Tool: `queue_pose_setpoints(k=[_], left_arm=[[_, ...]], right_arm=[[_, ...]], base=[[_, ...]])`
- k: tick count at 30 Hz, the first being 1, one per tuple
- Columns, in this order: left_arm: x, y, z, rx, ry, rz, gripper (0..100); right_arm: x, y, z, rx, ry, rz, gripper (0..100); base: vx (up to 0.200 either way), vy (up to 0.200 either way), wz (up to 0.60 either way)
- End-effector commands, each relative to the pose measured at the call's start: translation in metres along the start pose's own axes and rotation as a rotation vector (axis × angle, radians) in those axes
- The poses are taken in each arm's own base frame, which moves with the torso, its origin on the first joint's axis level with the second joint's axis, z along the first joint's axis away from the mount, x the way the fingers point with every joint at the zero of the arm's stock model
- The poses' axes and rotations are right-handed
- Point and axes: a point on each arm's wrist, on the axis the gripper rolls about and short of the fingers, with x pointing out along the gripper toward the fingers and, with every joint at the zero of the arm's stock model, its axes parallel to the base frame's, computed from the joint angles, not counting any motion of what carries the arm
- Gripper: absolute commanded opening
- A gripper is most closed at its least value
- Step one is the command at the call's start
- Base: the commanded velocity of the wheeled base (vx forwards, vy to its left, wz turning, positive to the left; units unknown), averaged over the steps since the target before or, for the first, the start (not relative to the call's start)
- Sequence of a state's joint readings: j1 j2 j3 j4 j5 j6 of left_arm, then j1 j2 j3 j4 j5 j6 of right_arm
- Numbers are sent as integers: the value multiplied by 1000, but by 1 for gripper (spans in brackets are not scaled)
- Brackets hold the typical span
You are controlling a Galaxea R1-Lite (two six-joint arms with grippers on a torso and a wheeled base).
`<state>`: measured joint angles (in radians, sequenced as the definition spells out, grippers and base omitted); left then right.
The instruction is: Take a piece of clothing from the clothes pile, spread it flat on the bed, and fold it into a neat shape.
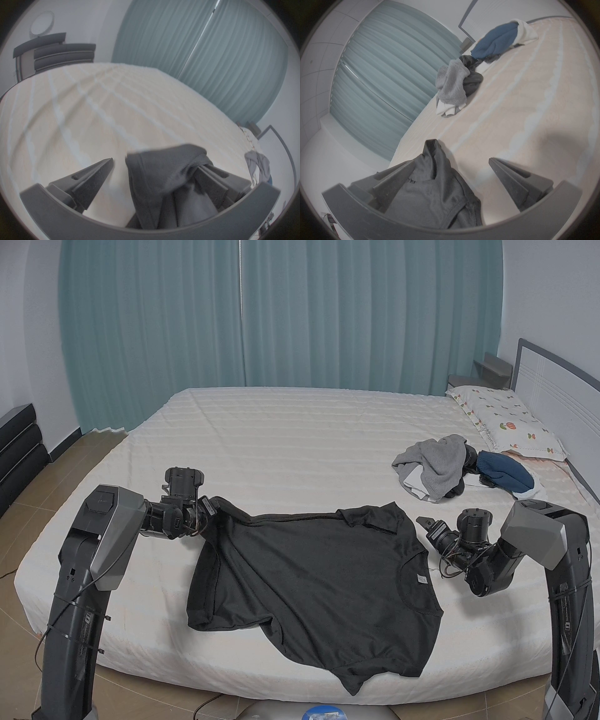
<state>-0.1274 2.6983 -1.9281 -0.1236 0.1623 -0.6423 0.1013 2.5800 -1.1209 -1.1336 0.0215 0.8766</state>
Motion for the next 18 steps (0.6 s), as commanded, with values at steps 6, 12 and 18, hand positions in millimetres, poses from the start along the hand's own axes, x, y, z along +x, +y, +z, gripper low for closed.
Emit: queue_pose_setpoints(k=[6,12,18], left_arm=[[-84,-9,35,-28,153,-193,100],[-121,-2,36,-33,178,-193,100],[-154,13,22,-152,221,-226,100]], right_arm=[[-12,-9,-7,13,25,-3,100],[-21,-4,-9,11,18,21,100],[-34,-2,-6,11,15,29,100]], base=[[0,0,0],[0,0,0],[0,0,0]])
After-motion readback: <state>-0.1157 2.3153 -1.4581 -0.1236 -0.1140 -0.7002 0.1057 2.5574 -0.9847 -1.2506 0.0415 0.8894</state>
